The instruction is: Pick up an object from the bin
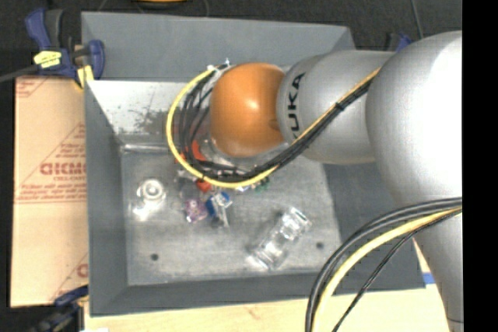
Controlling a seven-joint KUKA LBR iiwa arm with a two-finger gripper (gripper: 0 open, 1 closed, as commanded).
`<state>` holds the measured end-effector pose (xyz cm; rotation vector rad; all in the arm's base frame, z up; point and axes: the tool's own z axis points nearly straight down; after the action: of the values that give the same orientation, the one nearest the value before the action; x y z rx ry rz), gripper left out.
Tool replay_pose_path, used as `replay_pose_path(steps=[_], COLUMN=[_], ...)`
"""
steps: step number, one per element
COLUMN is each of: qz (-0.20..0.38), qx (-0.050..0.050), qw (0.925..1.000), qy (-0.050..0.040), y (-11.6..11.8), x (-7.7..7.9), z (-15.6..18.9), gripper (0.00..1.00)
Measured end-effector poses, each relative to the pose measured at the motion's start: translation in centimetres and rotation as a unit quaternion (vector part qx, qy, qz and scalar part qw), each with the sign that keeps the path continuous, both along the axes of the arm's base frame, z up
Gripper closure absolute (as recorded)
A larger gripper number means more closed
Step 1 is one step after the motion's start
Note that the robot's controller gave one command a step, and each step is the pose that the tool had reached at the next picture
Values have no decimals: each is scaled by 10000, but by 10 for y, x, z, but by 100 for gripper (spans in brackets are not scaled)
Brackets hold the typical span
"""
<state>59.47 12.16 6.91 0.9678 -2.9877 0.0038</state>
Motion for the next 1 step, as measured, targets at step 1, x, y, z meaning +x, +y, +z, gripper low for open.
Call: replay_pose_path(steps=[1], qz=[-7], qx=[25], qw=[10000], qy=[-9], y=[3], x=[1], z=[2], gripper=[100])
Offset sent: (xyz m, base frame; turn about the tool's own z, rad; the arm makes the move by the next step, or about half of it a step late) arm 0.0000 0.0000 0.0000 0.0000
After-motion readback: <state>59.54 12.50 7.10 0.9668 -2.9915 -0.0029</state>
